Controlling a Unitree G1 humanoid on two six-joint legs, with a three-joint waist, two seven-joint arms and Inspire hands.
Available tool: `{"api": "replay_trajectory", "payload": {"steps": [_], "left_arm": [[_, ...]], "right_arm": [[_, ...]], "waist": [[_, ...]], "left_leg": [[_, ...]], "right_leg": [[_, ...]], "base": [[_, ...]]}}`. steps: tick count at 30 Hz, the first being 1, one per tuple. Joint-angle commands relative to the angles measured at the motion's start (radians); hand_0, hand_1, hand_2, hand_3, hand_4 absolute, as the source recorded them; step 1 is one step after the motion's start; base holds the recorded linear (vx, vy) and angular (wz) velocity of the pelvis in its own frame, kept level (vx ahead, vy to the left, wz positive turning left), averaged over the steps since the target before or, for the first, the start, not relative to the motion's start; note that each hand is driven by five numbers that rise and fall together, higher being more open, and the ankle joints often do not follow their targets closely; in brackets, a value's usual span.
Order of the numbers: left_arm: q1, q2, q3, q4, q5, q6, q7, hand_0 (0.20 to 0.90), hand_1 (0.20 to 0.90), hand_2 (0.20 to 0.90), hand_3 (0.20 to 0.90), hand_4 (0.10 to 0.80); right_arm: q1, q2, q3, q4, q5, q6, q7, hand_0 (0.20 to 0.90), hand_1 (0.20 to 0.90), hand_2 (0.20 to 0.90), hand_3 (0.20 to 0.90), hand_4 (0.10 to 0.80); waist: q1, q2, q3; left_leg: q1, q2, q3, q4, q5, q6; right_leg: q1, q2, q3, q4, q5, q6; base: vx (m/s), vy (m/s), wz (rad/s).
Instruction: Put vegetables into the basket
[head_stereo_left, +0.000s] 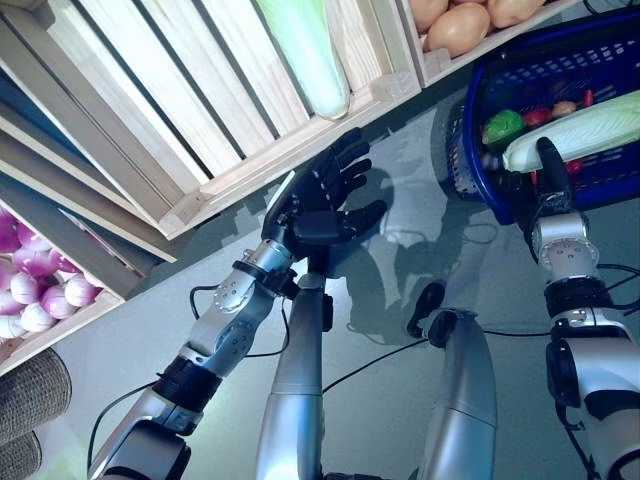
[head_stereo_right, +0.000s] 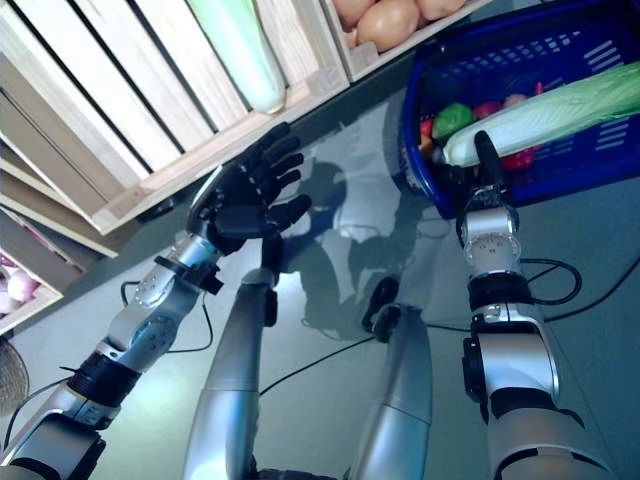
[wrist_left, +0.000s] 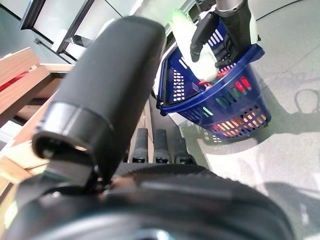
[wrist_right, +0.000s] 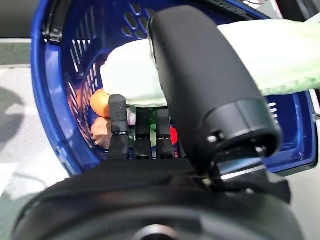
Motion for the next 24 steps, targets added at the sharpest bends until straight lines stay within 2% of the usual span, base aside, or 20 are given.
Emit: {"api": "replay_trajectory", "payload": {"steps": [1,8,15,24], "left_arm": [[-0.061,-0.070,0.029,-0.103,0.005,-0.106,-0.029,0.900,0.900,0.900,0.900,0.800],[-0.062,-0.059,0.031,-0.112,-0.003,-0.099,-0.035,0.900,0.900,0.900,0.900,0.800],[-0.061,-0.048,0.028,-0.132,-0.012,-0.089,-0.030,0.900,0.900,0.900,0.900,0.800],[-0.029,-0.032,0.026,-0.165,-0.011,-0.102,-0.048,0.900,0.900,0.900,0.900,0.800]], "right_arm": [[0.029,-0.061,-0.001,0.052,0.013,0.053,-0.017,0.900,0.900,0.900,0.900,0.800],[0.014,-0.100,0.026,0.101,-0.112,0.146,-0.084,0.900,0.900,0.900,0.900,0.800],[-0.010,-0.140,0.046,0.151,-0.280,0.199,-0.171,0.900,0.900,0.900,0.900,0.800],[-0.001,-0.161,0.077,0.154,-0.478,0.178,-0.193,0.900,0.900,0.900,0.900,0.800]], "waist": [[0.011,0.063,-0.001],[0.017,0.056,-0.001],[0.023,0.048,-0.001],[0.029,0.026,-0.001]], "left_leg": [[0.029,-0.031,0.030,0.059,-0.136,0.054],[0.034,-0.026,0.030,0.056,-0.136,0.057],[0.049,-0.022,0.027,0.046,-0.135,0.059],[0.152,0.003,0.039,-0.020,-0.136,0.059]], "right_leg": [[-0.006,0.048,0.021,-0.078,0.184,-0.024],[0.001,0.045,0.011,-0.088,0.188,-0.026],[0.024,0.047,-0.002,-0.112,0.199,-0.024],[0.138,0.053,-0.033,-0.225,0.216,-0.023]], "base": [[0.000,0.000,0.00],[0.000,0.000,0.00],[0.000,0.000,0.00],[0.000,0.000,0.00]]}}
